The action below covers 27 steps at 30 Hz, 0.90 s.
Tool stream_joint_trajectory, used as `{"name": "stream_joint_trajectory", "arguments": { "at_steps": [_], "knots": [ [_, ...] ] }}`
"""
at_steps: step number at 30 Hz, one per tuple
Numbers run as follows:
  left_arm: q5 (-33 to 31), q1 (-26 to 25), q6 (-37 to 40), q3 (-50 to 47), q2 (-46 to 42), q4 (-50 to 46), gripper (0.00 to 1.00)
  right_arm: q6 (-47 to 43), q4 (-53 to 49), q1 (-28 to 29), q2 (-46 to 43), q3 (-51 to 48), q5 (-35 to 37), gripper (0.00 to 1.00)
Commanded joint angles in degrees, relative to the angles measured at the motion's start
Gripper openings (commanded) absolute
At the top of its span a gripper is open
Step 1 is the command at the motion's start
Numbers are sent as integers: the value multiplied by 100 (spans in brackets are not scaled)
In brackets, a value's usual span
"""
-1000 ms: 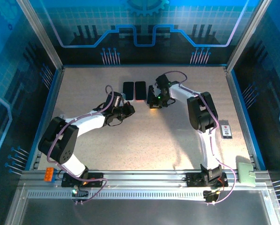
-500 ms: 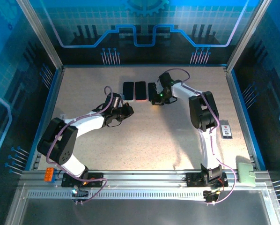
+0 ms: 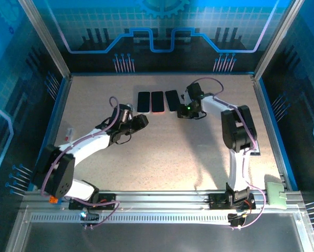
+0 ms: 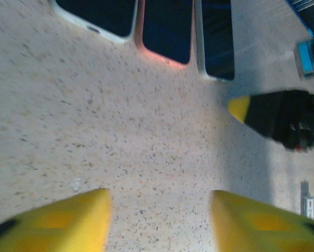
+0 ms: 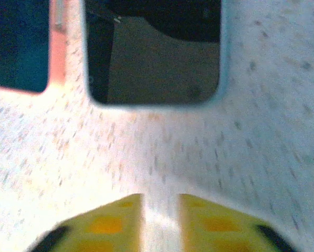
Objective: Put the phone into the phone case
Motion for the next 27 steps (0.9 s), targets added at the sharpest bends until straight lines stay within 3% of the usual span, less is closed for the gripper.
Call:
{"name": "stream_joint_trajectory", "arguments": {
  "at_steps": [1, 8, 14, 21, 27],
  "knots": [
    [-1119, 95, 563, 19, -590, -926, 91, -13, 371, -74, -1202, -655, 300, 100],
    [-2489, 434, 1706, -197, -1581, -1372, 99, -399, 446, -341, -3086, -2143, 1261, 100],
    [-2169, 1276, 2208, -750, -2109, -892, 99, -943, 1020, -633, -4282, -3174, 1976, 100],
    [-2257, 1634, 2532, -1318, -2524, -137, 99, -1380, 3030, -846, -5306, -4909, 2462, 100],
    [-2562, 1678, 2928, -1794, -2526, 806, 99, -1782, 5578, -910, -5095, -6073, 2410, 100]
  ]
}}
